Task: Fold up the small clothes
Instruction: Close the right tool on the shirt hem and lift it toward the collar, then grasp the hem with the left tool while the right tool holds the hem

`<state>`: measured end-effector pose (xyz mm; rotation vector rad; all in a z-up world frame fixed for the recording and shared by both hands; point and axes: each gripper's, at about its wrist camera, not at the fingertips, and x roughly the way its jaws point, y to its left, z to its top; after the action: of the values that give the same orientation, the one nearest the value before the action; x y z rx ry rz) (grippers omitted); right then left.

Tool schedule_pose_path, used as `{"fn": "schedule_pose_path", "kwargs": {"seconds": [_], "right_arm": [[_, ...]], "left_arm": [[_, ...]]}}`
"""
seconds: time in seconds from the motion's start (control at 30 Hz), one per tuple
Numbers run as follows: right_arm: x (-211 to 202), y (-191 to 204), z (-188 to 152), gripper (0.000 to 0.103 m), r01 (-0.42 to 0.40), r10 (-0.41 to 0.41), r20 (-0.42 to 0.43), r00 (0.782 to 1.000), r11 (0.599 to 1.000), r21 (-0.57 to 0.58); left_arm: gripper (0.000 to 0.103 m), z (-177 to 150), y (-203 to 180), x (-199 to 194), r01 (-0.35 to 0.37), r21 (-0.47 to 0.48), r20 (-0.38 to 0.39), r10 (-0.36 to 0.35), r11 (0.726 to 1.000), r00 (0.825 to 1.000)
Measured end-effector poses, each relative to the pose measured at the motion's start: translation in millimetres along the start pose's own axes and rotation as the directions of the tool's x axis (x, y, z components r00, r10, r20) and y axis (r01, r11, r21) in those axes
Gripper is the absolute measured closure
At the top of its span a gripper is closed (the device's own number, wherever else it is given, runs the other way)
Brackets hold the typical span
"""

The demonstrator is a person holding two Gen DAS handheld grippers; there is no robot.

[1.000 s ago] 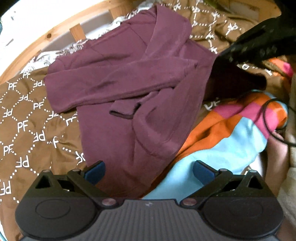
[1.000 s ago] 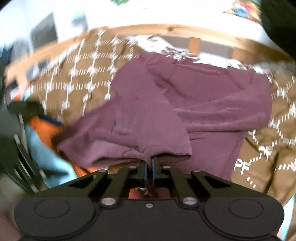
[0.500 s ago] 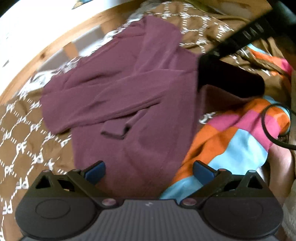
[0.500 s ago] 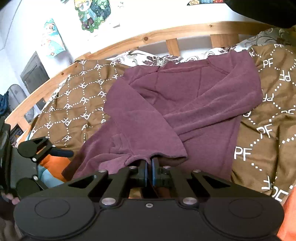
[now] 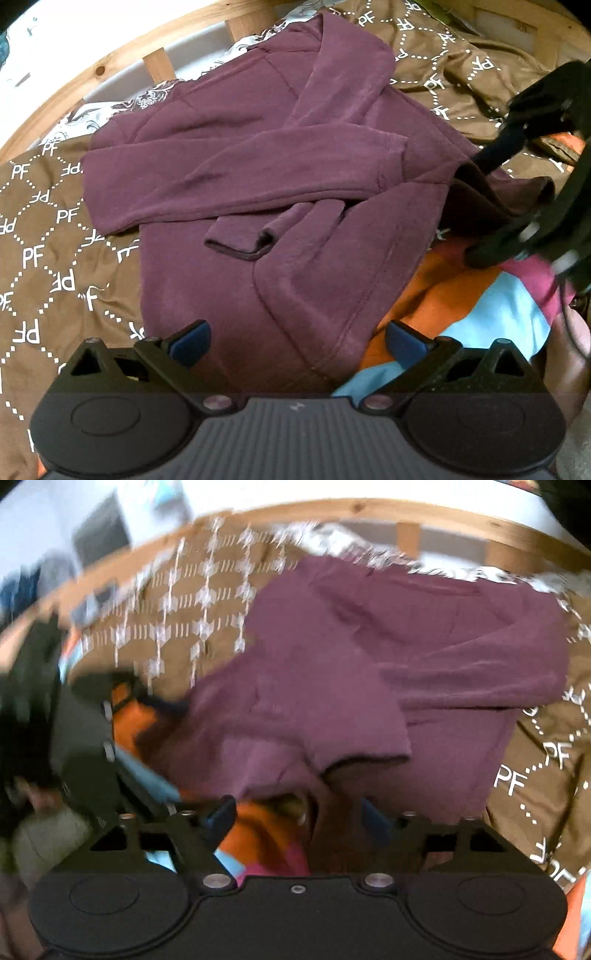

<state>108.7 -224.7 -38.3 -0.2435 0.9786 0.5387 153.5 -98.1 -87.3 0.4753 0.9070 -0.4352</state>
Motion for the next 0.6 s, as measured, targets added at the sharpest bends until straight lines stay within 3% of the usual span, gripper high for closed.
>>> {"fn": "schedule_pose_path", "kwargs": {"seconds": [0.1, 0.17, 0.23, 0.37, 0.5, 0.6], "right_arm": [[22, 10, -1, 0.037, 0.103, -0.11, -0.093, 0.99, 0.992, -0.073], [25, 12, 0, 0.074, 0.116, -0.123, -0.081, 0.989, 0.99, -0.081], [17, 5, 3, 0.091, 0.084, -0.085, -0.031, 0.996, 0.996, -0.033], [-3, -24, 2, 0.097, -0.047, 0.031, 0.104, 0.994, 0.988, 0.148], [-10, -52, 0, 0.097, -0.183, 0.128, 0.195, 0.973, 0.937, 0.298], [-12, -59, -1, 0.097, -0.224, 0.154, 0.226, 0.962, 0.917, 0.331]], "left_arm": [[0.001, -2, -5, -4, 0.009, 0.031, 0.018, -0.01, 0.999, 1.0], [0.001, -3, -12, -7, 0.014, 0.06, 0.032, -0.016, 0.998, 0.999], [0.001, -3, -19, -6, 0.007, 0.089, 0.038, -0.011, 0.996, 0.999], [0.001, 1, -28, 0, -0.018, 0.104, 0.044, 0.014, 0.994, 0.999], [0.002, 5, -33, 14, -0.1, 0.097, 0.023, 0.098, 0.99, 0.995], [0.015, 7, -28, 18, -0.149, 0.059, 0.009, 0.149, 0.987, 0.989]]}}
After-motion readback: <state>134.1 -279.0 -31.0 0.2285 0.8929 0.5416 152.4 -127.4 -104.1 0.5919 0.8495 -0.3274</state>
